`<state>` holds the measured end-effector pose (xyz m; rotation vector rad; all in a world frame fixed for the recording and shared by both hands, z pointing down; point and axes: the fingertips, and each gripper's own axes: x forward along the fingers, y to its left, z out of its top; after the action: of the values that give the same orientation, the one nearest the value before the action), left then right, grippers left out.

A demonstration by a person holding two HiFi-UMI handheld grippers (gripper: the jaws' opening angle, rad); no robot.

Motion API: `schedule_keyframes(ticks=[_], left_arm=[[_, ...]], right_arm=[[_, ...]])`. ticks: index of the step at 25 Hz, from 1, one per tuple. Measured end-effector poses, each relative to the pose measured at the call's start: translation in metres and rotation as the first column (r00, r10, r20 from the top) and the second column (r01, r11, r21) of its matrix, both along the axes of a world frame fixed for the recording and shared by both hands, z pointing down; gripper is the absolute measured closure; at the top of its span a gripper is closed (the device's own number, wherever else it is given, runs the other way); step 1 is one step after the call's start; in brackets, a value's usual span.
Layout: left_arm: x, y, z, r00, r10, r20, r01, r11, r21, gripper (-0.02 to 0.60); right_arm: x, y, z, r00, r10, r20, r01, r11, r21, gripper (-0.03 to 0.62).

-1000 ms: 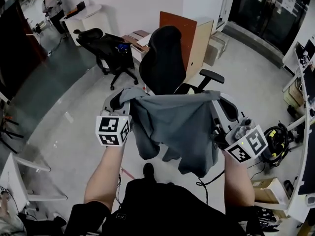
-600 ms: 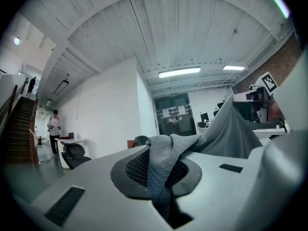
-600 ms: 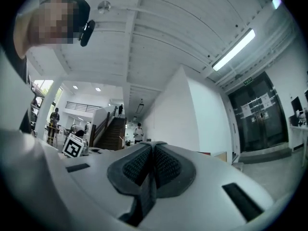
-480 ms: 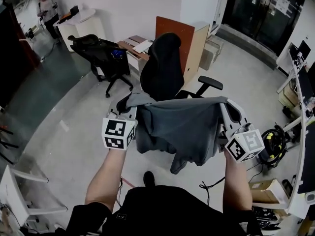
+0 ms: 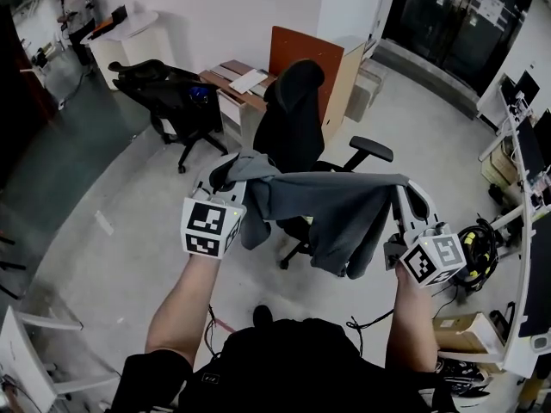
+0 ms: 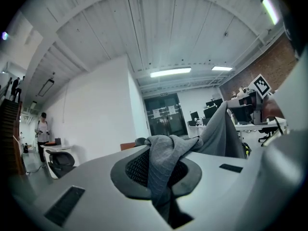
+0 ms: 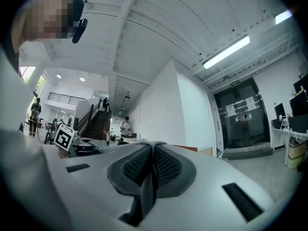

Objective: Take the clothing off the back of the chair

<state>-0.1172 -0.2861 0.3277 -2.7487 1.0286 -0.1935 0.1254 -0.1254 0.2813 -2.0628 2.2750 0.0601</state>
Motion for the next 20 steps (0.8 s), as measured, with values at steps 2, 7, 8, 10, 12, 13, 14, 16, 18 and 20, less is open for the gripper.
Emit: schedule_keyframes(ticks=[2, 7, 8, 10, 12, 13, 14, 16, 18, 20], left_arm=[[0.007, -0.003, -0.003, 1.0, 0.008, -0.004, -0.008, 1.0, -0.009, 0.561], [0.024, -0.009, -0.008, 0.999, -0.014, -0.03, 0.013, 0.999, -0.04, 0.561], [0.028, -0.008, -0.007, 0.999, -0.017, -0.032, 0.016, 0.999, -0.045, 0.561], [0.036, -0.007, -0.006, 0.999, -0.022, -0.03, 0.02, 0.998, -0.052, 0.561], [0.041, -0.007, -0.004, 0.999, -0.026, -0.023, 0.024, 0.998, -0.055, 0.561], [0.042, -0.008, -0.002, 0.999, -0.029, -0.02, 0.028, 0.998, -0.06, 0.561], [0.044, -0.009, -0.001, 0.999, -0.032, -0.018, 0.031, 0.997, -0.065, 0.561], [0.048, -0.01, 0.002, 0.999, -0.035, -0.015, 0.034, 0.997, -0.073, 0.561], [0.053, -0.009, 0.003, 0.999, -0.033, -0.013, 0.032, 0.997, -0.075, 0.561], [0.057, -0.007, 0.004, 0.999, -0.032, -0.011, 0.031, 0.996, -0.079, 0.561]], right_arm=[[0.008, -0.004, -0.003, 1.0, 0.002, 0.001, -0.002, 1.0, 0.007, 0.577], [0.024, -0.014, 0.0, 1.0, -0.018, 0.005, 0.018, 1.0, 0.008, 0.577], [0.029, -0.015, 0.004, 1.0, -0.019, 0.01, 0.019, 1.0, 0.001, 0.577], [0.039, -0.016, 0.009, 1.0, -0.019, 0.023, 0.019, 1.0, -0.011, 0.577], [0.046, -0.018, 0.012, 0.999, -0.023, 0.028, 0.023, 1.0, -0.012, 0.577], [0.048, -0.019, 0.013, 0.999, -0.027, 0.03, 0.027, 1.0, -0.013, 0.577], [0.049, -0.02, 0.014, 0.999, -0.032, 0.03, 0.032, 0.999, -0.013, 0.577], [0.053, -0.02, 0.016, 0.999, -0.041, 0.028, 0.041, 0.999, -0.016, 0.577], [0.06, -0.018, 0.02, 0.999, -0.038, 0.036, 0.039, 0.999, -0.02, 0.577], [0.066, -0.016, 0.022, 0.998, -0.035, 0.048, 0.036, 0.999, -0.023, 0.577]])
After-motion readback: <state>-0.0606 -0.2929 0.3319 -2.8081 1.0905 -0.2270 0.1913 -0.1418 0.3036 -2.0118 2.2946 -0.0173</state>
